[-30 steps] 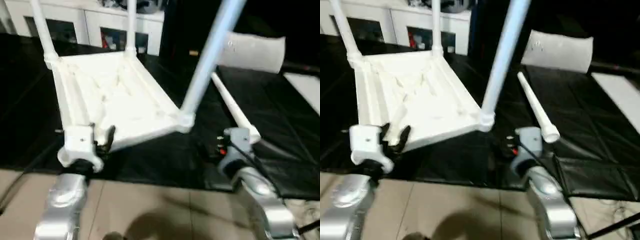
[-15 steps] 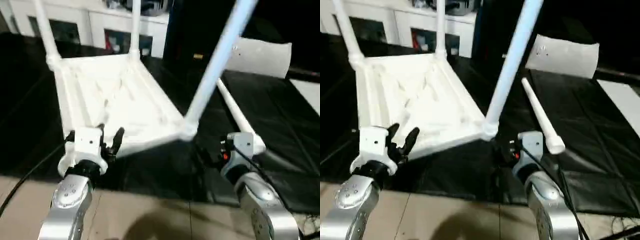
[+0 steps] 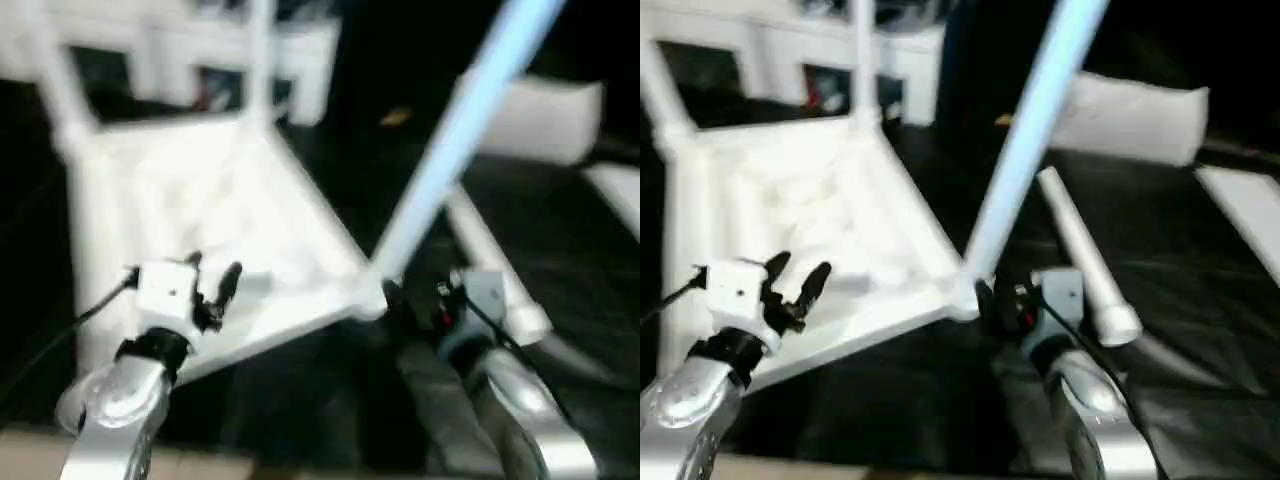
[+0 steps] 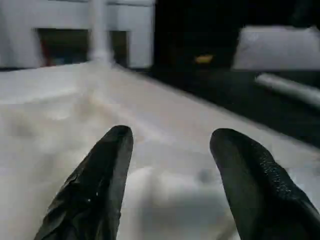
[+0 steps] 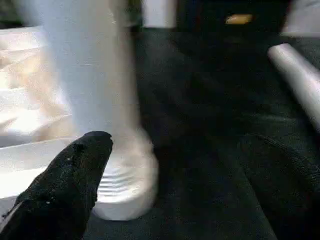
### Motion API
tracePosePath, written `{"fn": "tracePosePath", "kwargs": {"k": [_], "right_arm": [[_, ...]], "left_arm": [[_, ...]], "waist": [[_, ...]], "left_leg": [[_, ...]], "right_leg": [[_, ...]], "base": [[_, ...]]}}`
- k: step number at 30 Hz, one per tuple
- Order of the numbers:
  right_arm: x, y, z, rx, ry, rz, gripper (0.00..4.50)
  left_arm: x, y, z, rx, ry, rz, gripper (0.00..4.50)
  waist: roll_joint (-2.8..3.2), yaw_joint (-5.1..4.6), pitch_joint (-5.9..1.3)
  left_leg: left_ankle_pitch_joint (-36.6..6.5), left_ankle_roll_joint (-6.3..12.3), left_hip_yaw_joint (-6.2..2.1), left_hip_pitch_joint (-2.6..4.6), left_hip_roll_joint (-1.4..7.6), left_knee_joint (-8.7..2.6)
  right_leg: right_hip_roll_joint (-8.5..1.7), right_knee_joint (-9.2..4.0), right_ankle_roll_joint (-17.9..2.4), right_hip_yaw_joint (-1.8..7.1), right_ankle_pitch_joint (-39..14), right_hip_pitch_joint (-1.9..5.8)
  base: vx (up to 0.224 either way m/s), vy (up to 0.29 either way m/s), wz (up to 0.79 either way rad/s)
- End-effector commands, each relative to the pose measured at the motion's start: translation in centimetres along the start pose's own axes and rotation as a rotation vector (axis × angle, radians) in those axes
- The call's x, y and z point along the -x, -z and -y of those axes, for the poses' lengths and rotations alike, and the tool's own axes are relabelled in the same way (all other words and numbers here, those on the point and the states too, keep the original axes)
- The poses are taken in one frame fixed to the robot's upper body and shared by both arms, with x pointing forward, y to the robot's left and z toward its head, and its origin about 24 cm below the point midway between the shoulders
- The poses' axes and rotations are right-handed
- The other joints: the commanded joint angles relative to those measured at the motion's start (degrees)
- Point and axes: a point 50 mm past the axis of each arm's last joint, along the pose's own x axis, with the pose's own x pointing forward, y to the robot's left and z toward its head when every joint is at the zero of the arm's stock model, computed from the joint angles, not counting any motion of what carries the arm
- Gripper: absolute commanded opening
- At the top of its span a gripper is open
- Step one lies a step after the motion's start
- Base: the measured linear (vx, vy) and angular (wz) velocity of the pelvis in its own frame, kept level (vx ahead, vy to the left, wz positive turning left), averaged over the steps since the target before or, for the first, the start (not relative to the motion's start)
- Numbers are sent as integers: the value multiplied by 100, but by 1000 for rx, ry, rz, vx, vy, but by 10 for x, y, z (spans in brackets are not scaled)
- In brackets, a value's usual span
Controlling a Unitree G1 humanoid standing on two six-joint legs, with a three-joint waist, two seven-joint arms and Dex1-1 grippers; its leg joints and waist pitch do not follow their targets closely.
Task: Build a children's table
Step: Move to table, then rotate leg to tighten
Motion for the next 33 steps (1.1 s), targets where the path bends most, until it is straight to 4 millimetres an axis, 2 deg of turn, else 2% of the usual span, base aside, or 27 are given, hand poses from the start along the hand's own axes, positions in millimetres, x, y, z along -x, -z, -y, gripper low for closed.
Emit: {"fn": "tracePosePath", "kwargs": {"k": [1, 2, 3, 4, 5, 6, 7, 8, 9, 10, 11, 13, 14, 16, 18, 20, 21, 22, 23, 24, 25, 27, 28, 29, 31, 32, 33], "right_arm": [[3, -1, 4, 5, 28, 5, 450], [5, 1, 4, 0, 40, 1, 450], [6, 1, 4, -1, 41, 1, 450], [7, 1, 5, 1, 49, -3, 450], [9, 2, 5, -1, 58, -6, 450], [11, 3, 6, -3, 64, -9, 450], [14, 4, 6, 1, 69, -14, 450], [15, 3, 6, 3, 70, -12, 450], [16, 2, 7, 5, 71, -11, 450], [16, 0, 9, 11, 75, -3, 450], [15, -2, 9, 7, 61, 8, 450], [13, -3, 8, 22, 31, 21, 450], [13, -3, 8, 27, 27, 22, 450], [12, -3, 6, 33, -18, 23, 450], [10, -7, 4, 62, -82, 12, 450], [11, -8, 3, 72, -104, 8, 450], [10, -10, 2, 103, -123, 5, 450], [11, -13, -2, 162, -182, -6, 450], [11, -13, -2, 162, -182, -6, 450], [11, -15, -2, 193, -206, -10, 450], [13, -15, -2, 191, -215, -13, 450], [14, -15, 1, 175, -220, -23, 450], [14, -15, 2, 168, -218, -27, 450], [13, -14, 1, 159, -228, -32, 450], [11, -13, -1, 153, -243, -37, 450], [10, -13, -3, 156, -247, -38, 450], [10, -14, -4, 165, -256, -41, 450]], "left_arm": [[4, 4, 5, 26, 44, -11, 284], [6, 5, 6, 57, 71, -4, 284], [6, 5, 6, 61, 73, -6, 284], [8, 6, 6, 62, 77, -17, 313], [9, 6, 6, 67, 100, -23, 320], [11, 6, 7, 64, 120, -34, 320], [12, 7, 6, 53, 137, -46, 320], [12, 5, 7, 53, 160, -47, 324], [11, 4, 8, 54, 177, -47, 350], [9, 3, 10, 41, 227, -55, 350], [8, 2, 12, 44, 257, -61, 361], [4, 3, 14, 49, 316, -87, 367], [4, 3, 15, 48, 326, -94, 381], [0, 6, 17, 41, 382, -132, 403], [-7, 7, 19, 26, 441, -172, 407], [-9, 7, 19, 25, 454, -186, 446], [-13, 7, 18, 0, 454, -197, 446], [-22, 6, 15, -27, 467, -215, 446], [-22, 6, 15, -27, 467, -215, 446], [-28, 5, 15, -25, 485, -230, 446], [-30, 6, 16, -26, 501, -244, 446], [-35, 8, 17, -53, 539, -285, 446], [-37, 8, 17, -66, 549, -298, 446], [-38, 9, 16, -96, 570, -318, 446], [-39, 9, 14, -113, 589, -347, 446], [-40, 9, 12, -105, 594, -357, 446], [-40, 8, 13, -88, 611, -362, 446]], "waist": [[151, 172, -46], [115, 162, -165], [81, 118, -168], [198, 14, -130], [318, -7, -130], [376, -83, -124], [421, -133, -116], [427, -146, -58], [397, -189, -19], [377, -215, 26], [386, -232, 31], [367, -260, 62], [366, -271, 60], [349, -312, 30], [335, -315, 24], [365, -332, 6], [505, -328, -2], [561, -350, -15], [488, -356, -27], [498, -353, -38], [426, -331, -37], [199, -288, -55], [306, -251, -48], [273, -256, -59], [356, -291, -110], [342, -301, -112], [388, -314, -137]], "left_leg": [[1104, 893, -15, -327, -213, 4], [1688, 291, -370, -527, 108, -121], [2506, -118, -292, -496, 48, -352], [2609, -239, -201, -486, -51, -452], [2571, -218, -169, -408, -36, -498], [2596, 7, -118, -302, 40, -577], [2508, 6, -151, -343, 91, -624], [1764, 20, -140, -384, 185, -685], [754, -5, -145, -384, 255, -740], [-141, -120, -162, -396, 295, -786], [-451, -173, -162, -387, 308, -797], [-1102, -288, -164, -386, 318, -813], [-1184, -310, -169, -397, 317, -816], [-1147, -353, -187, -453, 304, -804], [-1091, -343, -190, -467, 297, -792], [-940, -358, -179, -488, 298, -780], [-814, -395, -185, -490, 306, -781], [-721, -417, -189, -502, 319, -789], [-687, -393, -167, -510, 311, -778], [-597, -357, -145, -497, 304, -762], [-503, -322, -133, -506, 294, -754], [-173, -197, -76, -520, 277, -716], [-88, -188, -76, -484, 278, -715], [-37, -176, -69, -486, 287, -710], [429, -234, -96, -507, 331, -739], [532, -252, -97, -514, 336, -738], [738, -267, -82, -484, 336, -720]], "right_leg": [[-674, -952, -350, 853, 95, 600], [-794, -641, -959, 719, 1094, 978], [-293, -489, -895, 406, 2669, 864], [10, -500, -833, 262, 3065, 777], [45, -485, -979, 223, 2905, 711], [145, -515, -1285, 121, 2093, 570], [149, -511, -1340, 90, 1494, 606], [123, -620, -1271, 56, 209, 595], [98, -678, -1153, 57, -952, 544], [80, -748, -973, 61, -1934, 486], [75, -774, -876, 58, -2224, 452], [70, -862, -503, 38, -2994, 358], [68, -886, -415, 29, -3137, 352], [52, -917, -212, 16, -3311, 360], [62, -922, -154, 15, -3370, 349], [72, -912, -211, 22, -3184, 358], [68, -874, -348, 44, -2960, 364], [95, -848, -470, 42, -2638, 390], [125, -869, -484, 27, -2515, 407], [127, -846, -608, 45, -2274, 405], [123, -833, -659, 62, -2313, 421], [123, -845, -712, 86, -2269, 426], [110, -802, -734, 111, -2357, 381], [109, -810, -736, 103, -2338, 376], [106, -719, -897, 71, -1523, 426], [109, -691, -960, 67, -1309, 437], [120, -662, -1124, 52, -839, 452]], "base": [[0, 0, 0], [64, -67, -7], [0, 0, 0], [0, 0, 0], [0, 0, 0], [0, 0, 0], [0, 0, 0], [-83, 0, 3], [-89, -4, 8], [-89, -4, 8], [-90, -5, 7], [-84, -25, 8], [-74, -34, 5], [-63, -34, 1], [-25, -17, 1], [0, 0, 0], [0, 0, 0], [0, 0, 0], [0, 0, 0], [0, 0, 0], [0, 0, 0], [0, 0, 0], [0, 0, 0], [0, 0, 0], [0, 0, 0], [51, -9, 1], [0, 0, 0]]}}
